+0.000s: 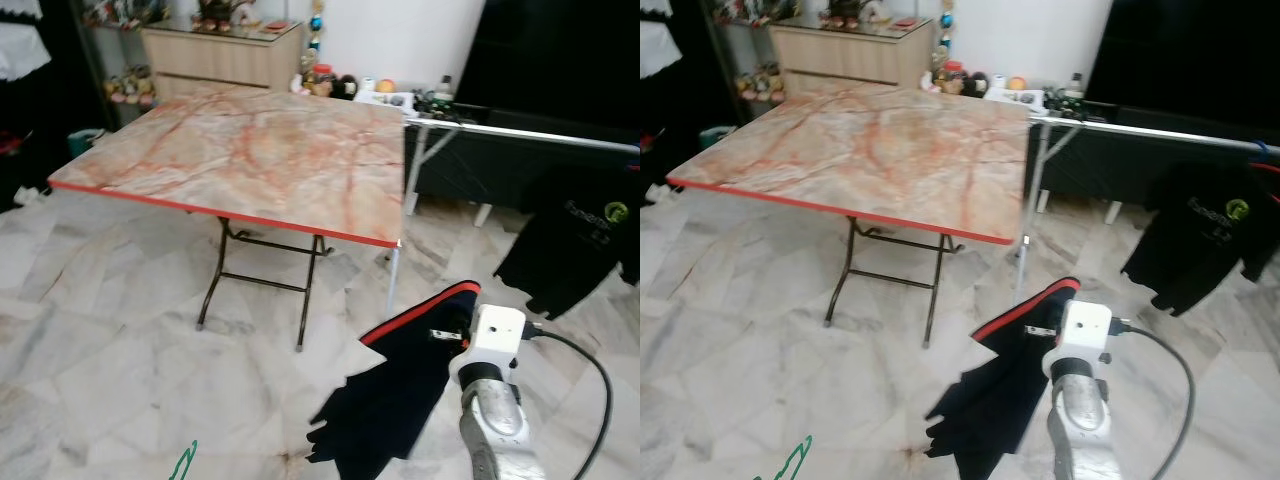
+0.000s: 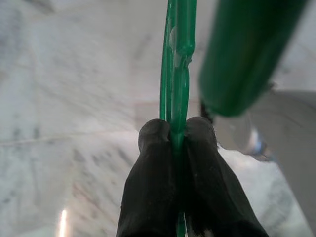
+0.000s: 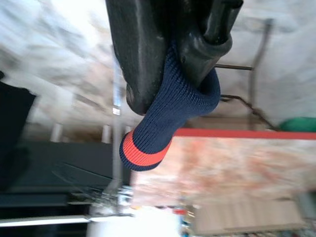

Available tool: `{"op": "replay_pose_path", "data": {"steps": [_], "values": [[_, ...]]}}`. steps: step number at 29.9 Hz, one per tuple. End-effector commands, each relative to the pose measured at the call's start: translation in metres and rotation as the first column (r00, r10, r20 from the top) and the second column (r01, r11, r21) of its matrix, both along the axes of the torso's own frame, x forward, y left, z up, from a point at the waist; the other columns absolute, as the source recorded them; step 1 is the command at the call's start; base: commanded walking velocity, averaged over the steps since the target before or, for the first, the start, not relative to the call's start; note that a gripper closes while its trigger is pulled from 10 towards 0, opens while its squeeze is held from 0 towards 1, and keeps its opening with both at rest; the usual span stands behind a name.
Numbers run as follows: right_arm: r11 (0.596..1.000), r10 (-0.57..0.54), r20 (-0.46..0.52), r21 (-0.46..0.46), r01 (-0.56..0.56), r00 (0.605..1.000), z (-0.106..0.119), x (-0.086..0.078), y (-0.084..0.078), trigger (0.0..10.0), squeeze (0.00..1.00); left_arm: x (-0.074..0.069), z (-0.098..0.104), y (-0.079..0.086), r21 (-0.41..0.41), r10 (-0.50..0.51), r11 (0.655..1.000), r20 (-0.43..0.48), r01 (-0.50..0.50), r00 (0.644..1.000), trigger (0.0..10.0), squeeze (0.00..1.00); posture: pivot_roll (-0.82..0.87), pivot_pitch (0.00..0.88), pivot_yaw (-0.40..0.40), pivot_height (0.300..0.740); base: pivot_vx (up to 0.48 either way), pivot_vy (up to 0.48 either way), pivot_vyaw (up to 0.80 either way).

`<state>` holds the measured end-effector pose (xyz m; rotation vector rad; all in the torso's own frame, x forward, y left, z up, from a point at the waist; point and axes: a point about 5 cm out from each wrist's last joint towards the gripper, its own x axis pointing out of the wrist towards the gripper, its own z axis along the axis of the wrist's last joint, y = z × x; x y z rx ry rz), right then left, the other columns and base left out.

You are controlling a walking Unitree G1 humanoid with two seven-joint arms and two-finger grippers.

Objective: Hang hanger

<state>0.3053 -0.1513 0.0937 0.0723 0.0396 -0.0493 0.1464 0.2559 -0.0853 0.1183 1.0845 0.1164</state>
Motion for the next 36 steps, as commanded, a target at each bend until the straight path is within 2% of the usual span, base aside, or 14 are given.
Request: {"op": "replay_pose_path", "data": {"steps": [1,14,36], "values": [[0.999,-0.037,0.026,-0.023,0.038,0.999,0.0058,0.0016,-0.0127,10.0,0.0,0.0005,-0.0012,-0.0039,-0.01,0.003,1.0,-0.007,-0.003,1.0,10.0,0.0,0.11,0.0,-0.038,0.74,0.0,0.356,0.0],[0.999,-0.034,0.028,-0.02,0.034,0.999,0.0052,0.003,-0.01,10.0,0.0,0.0011,-0.0006,-0.0028,0.002,-0.004,1.0,-0.006,0.004,1.0,10.0,0.0,0.11,0.0,-0.036,0.74,0.0,0.342,0.0],[0.999,0.012,0.043,-0.044,-0.01,0.999,0.0063,0.0039,-0.0039,10.0,0.0,0.0008,-0.0013,-0.0047,-0.014,-0.025,1.0,-0.016,0.024,1.0,10.0,0.0,0.11,0.0,-0.039,0.74,0.0,0.0,0.0]]}}
